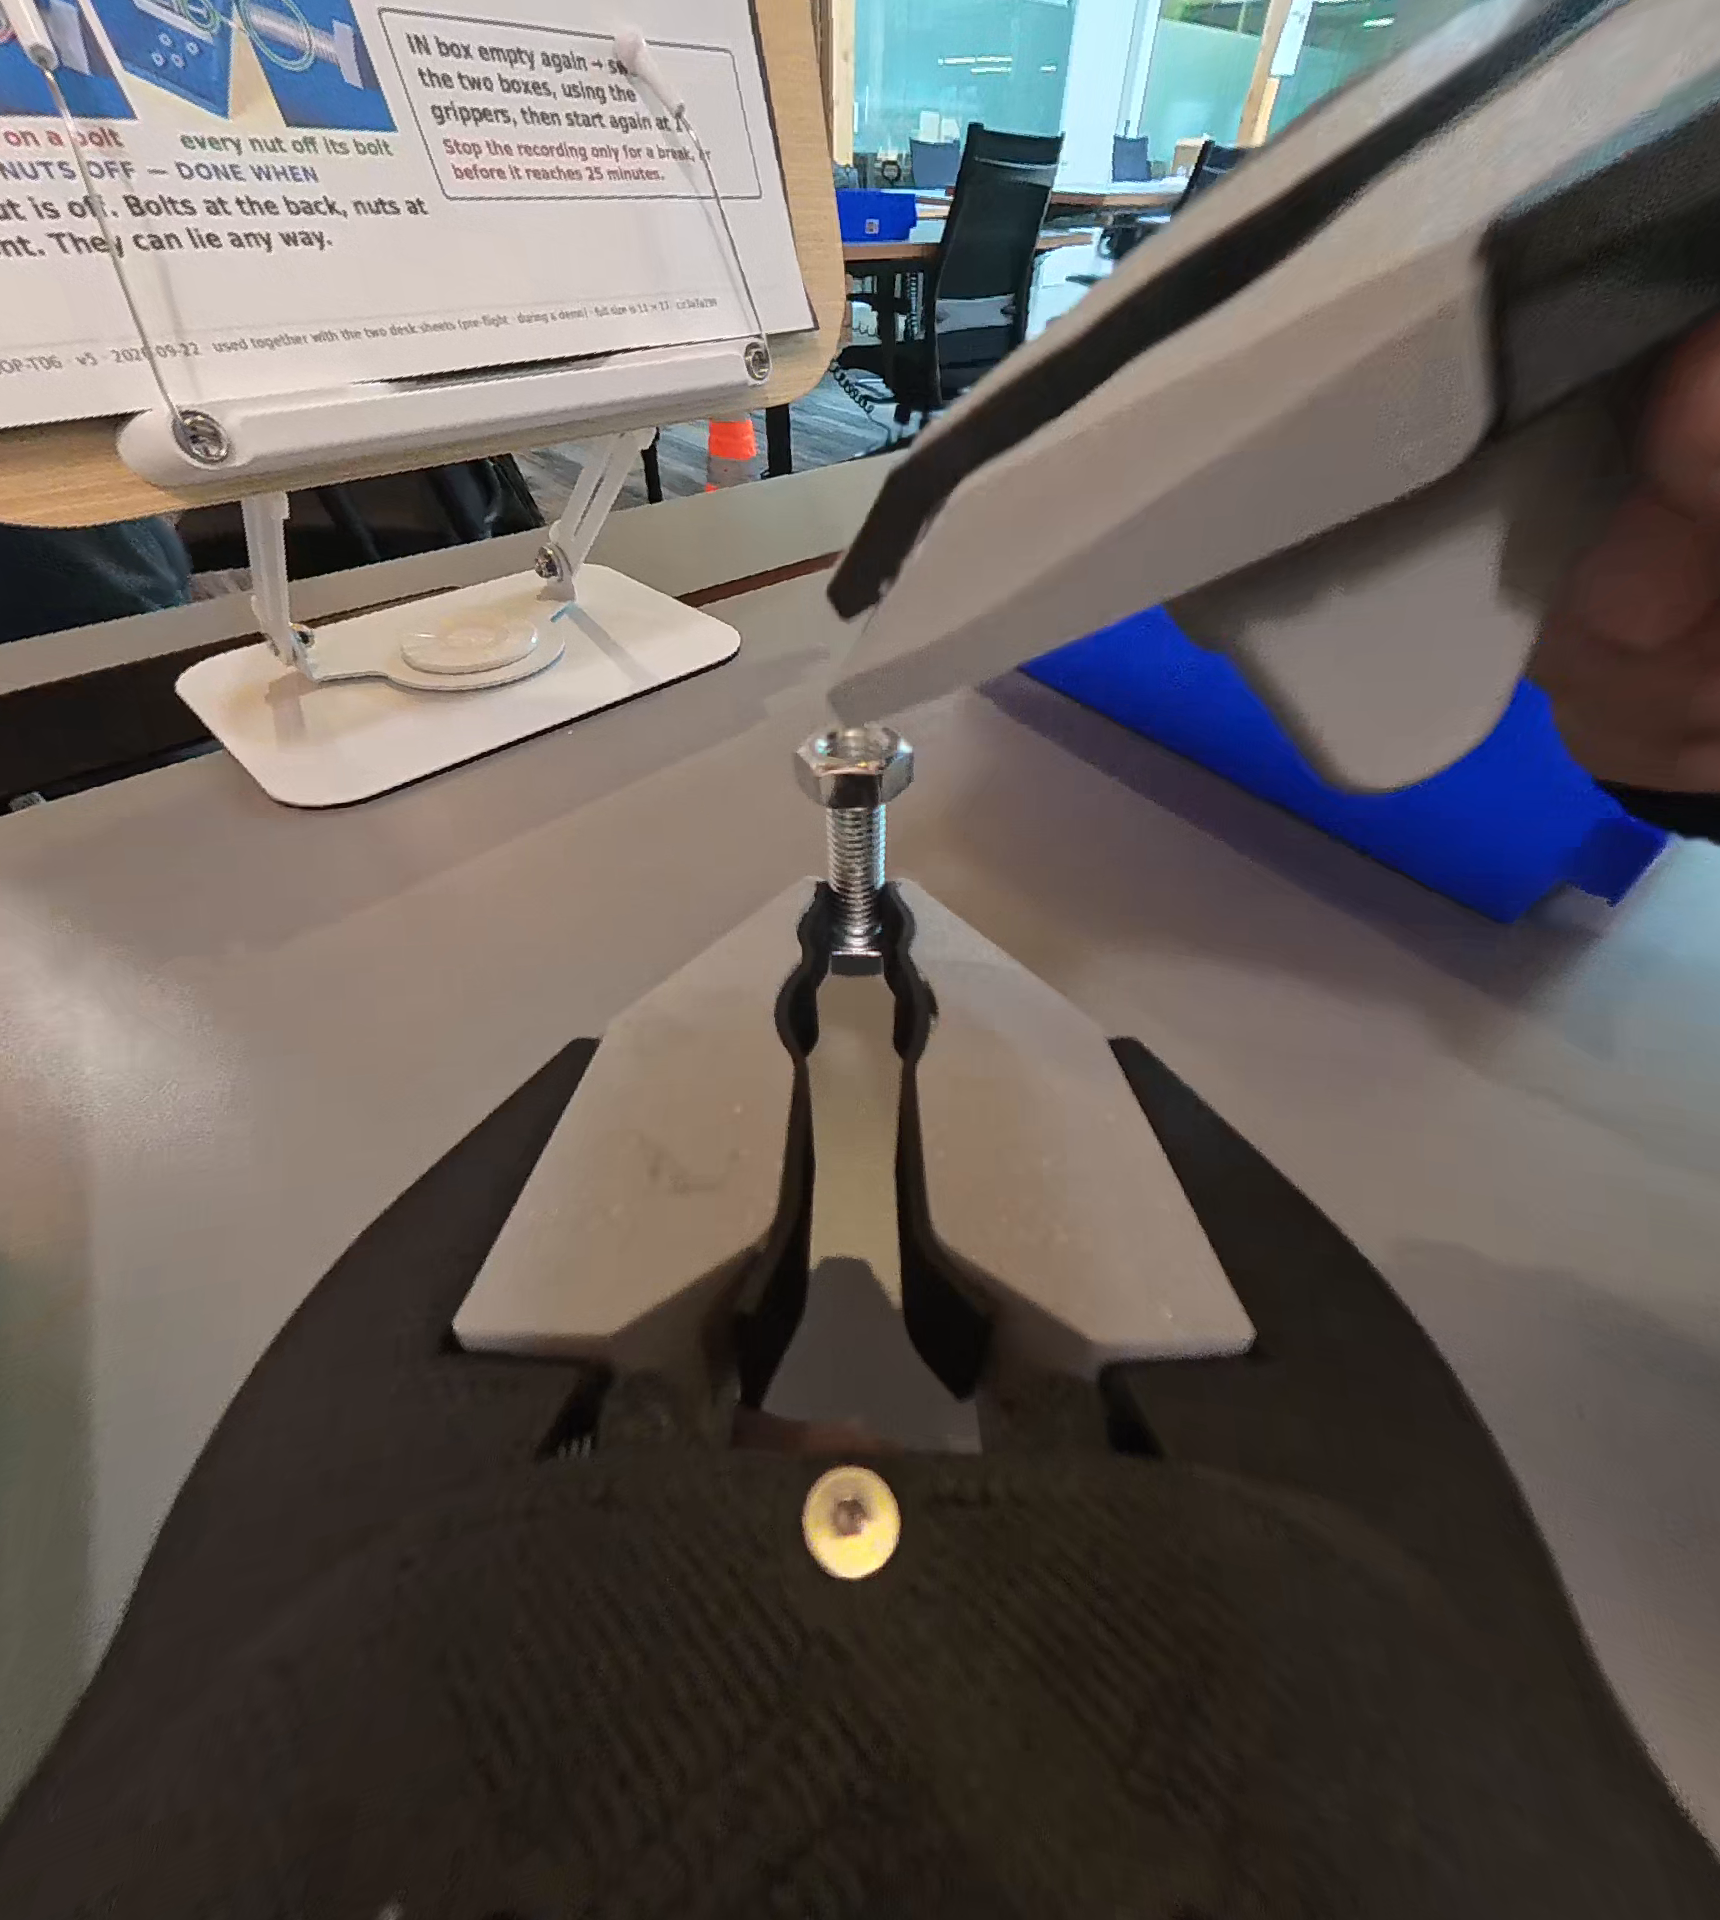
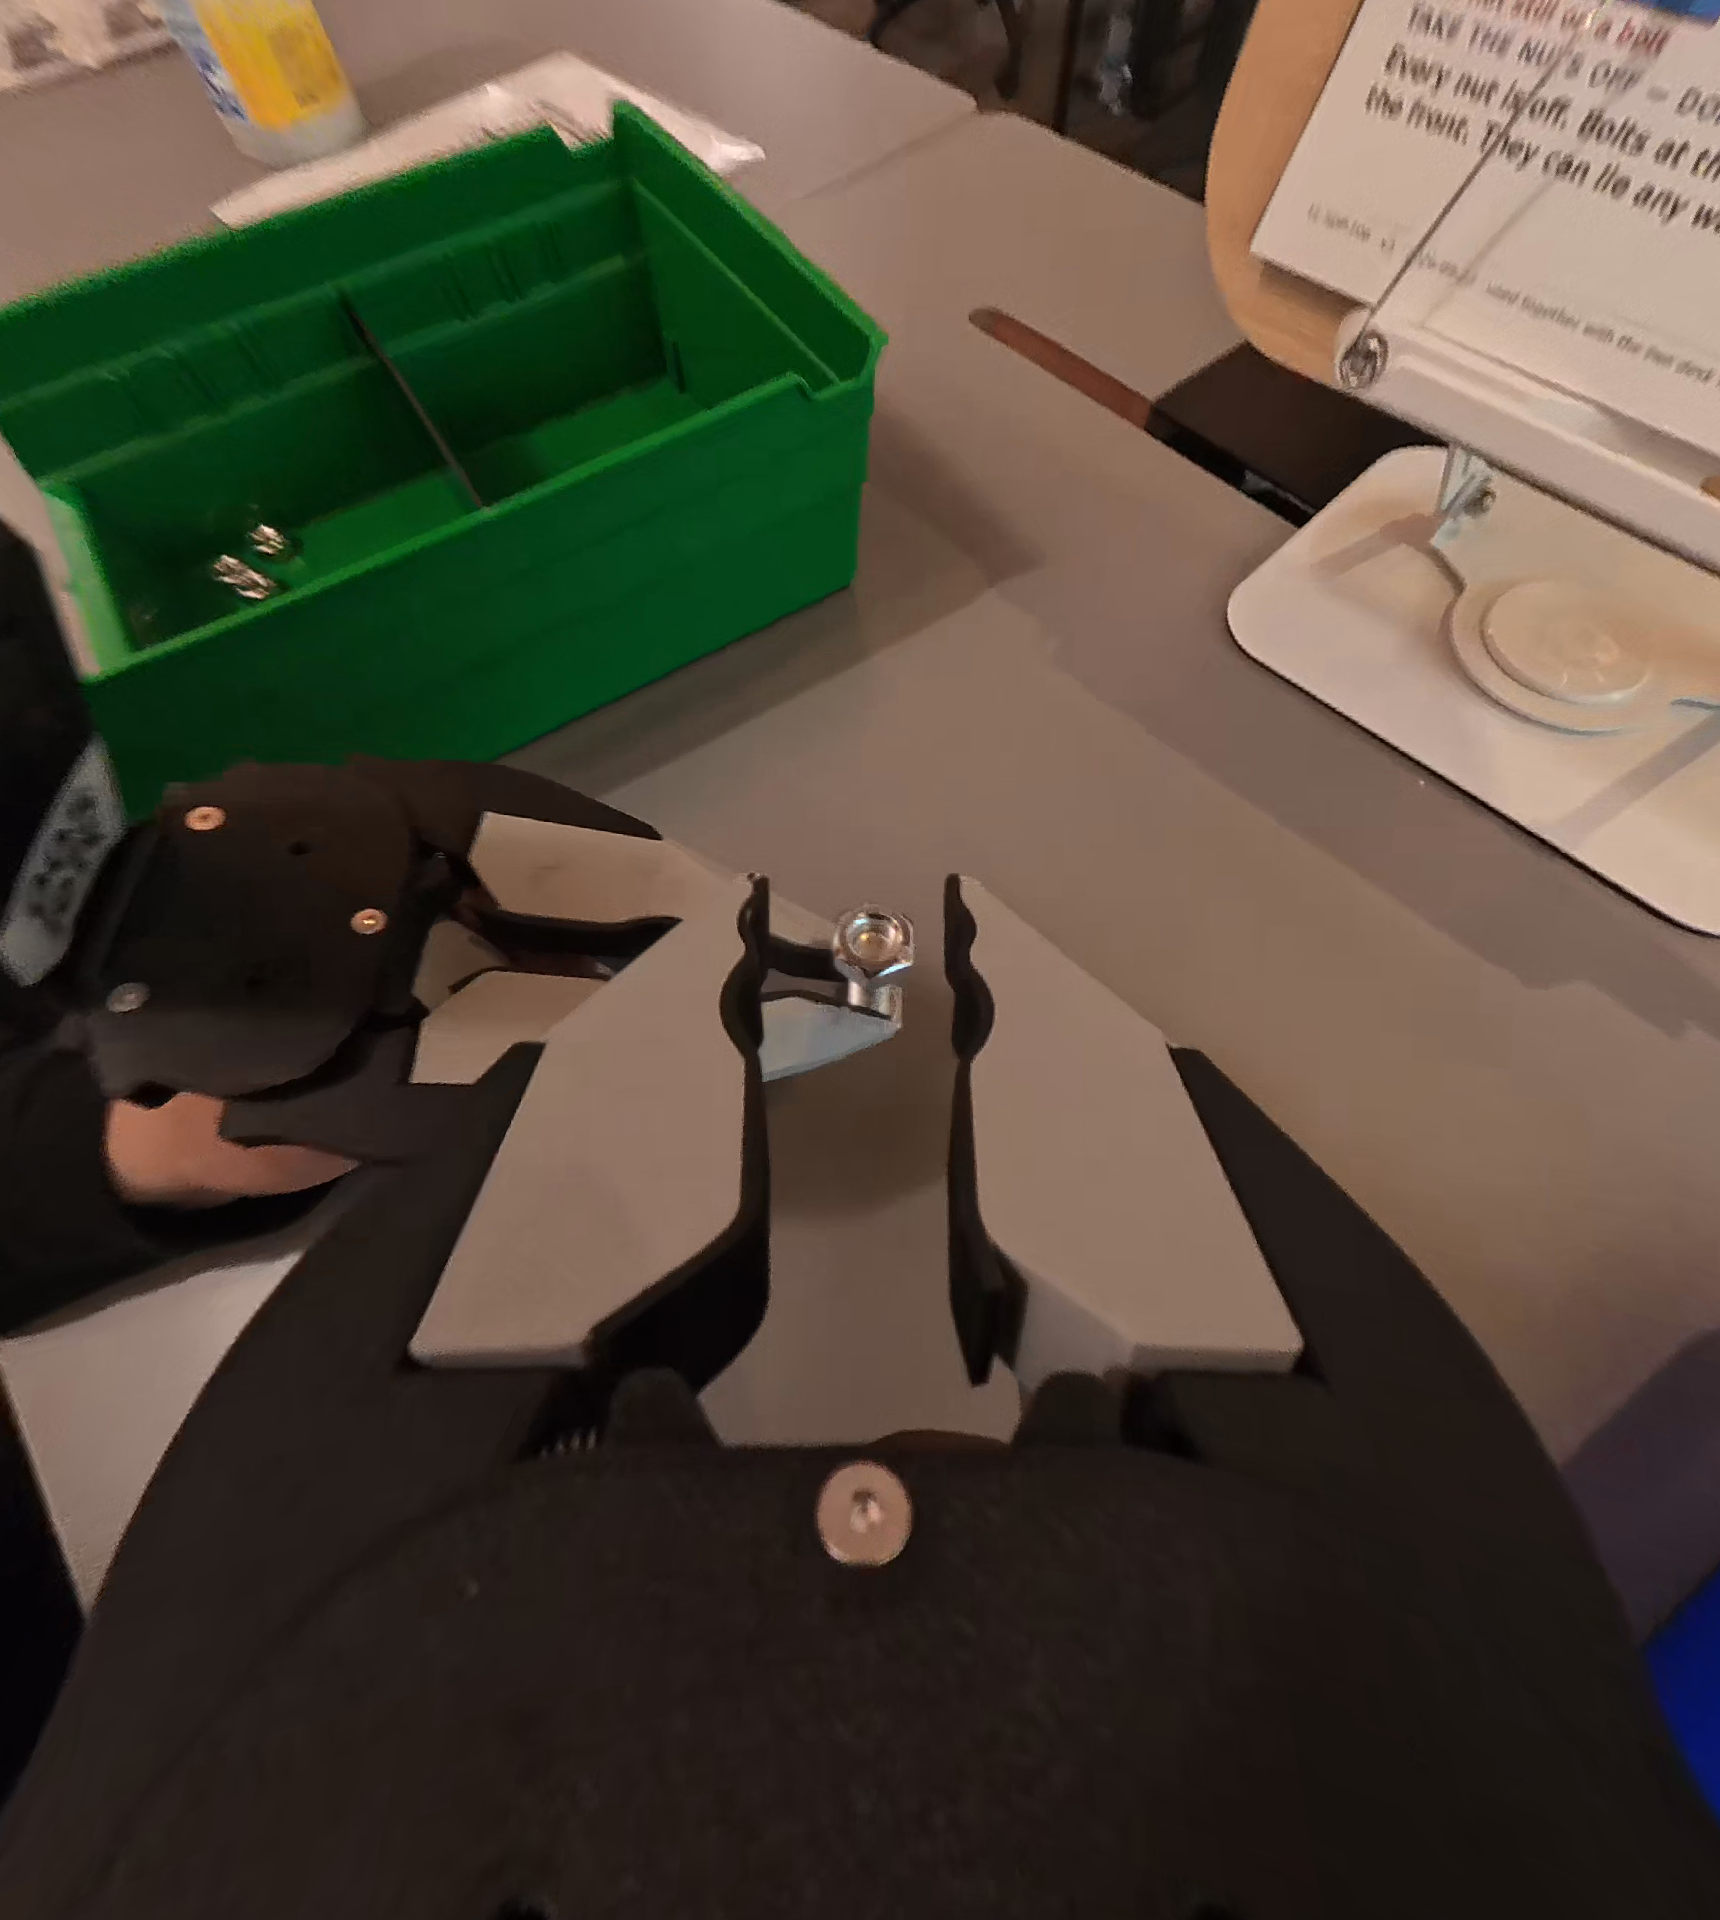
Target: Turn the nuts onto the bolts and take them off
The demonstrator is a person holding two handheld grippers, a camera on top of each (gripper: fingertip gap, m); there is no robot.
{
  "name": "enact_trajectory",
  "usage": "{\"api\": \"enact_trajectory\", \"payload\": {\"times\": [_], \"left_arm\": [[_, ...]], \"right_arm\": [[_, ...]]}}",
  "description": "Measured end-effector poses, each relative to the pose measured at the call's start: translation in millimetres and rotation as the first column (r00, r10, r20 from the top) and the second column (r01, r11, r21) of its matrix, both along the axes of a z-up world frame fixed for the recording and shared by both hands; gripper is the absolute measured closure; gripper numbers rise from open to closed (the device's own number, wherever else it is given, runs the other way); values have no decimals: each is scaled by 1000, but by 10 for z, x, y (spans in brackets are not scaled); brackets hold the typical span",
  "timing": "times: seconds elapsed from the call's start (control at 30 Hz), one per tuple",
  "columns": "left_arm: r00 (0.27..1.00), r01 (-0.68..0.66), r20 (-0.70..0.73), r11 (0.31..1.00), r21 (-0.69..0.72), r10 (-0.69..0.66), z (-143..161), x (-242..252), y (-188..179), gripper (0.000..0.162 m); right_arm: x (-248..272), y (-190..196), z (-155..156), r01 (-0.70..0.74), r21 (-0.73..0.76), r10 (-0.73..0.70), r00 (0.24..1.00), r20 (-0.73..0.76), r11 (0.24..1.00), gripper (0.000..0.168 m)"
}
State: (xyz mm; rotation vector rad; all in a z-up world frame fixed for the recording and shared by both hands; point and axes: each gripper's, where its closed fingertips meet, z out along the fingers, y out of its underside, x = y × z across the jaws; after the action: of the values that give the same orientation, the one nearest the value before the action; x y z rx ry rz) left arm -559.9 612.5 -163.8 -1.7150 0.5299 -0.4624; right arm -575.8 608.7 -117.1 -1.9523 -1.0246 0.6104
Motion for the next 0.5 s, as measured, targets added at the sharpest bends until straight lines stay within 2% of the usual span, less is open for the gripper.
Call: {"api": "enact_trajectory", "payload": {"times": [0.1,0.17,0.27,0.33,0.5], "left_arm": [[997,75,13,997,12,-75,43,67,-67,156],[978,199,66,980,9,-199,98,163,-174,156],[928,347,143,938,-1,-343,166,223,-320,155],[920,378,115,926,-1,-375,141,210,-351,155],[888,456,47,889,33,-457,132,252,-483,155]], "right_arm": [[42,-105,199,-83,60,88,992,-86,995,130],[138,-148,307,-115,105,130,981,-141,988,126],[212,-361,414,-247,134,276,923,-270,960,123],[273,-463,417,-304,140,334,881,-335,942,122],[391,-510,292,-337,167,376,849,-372,927,117]]}}
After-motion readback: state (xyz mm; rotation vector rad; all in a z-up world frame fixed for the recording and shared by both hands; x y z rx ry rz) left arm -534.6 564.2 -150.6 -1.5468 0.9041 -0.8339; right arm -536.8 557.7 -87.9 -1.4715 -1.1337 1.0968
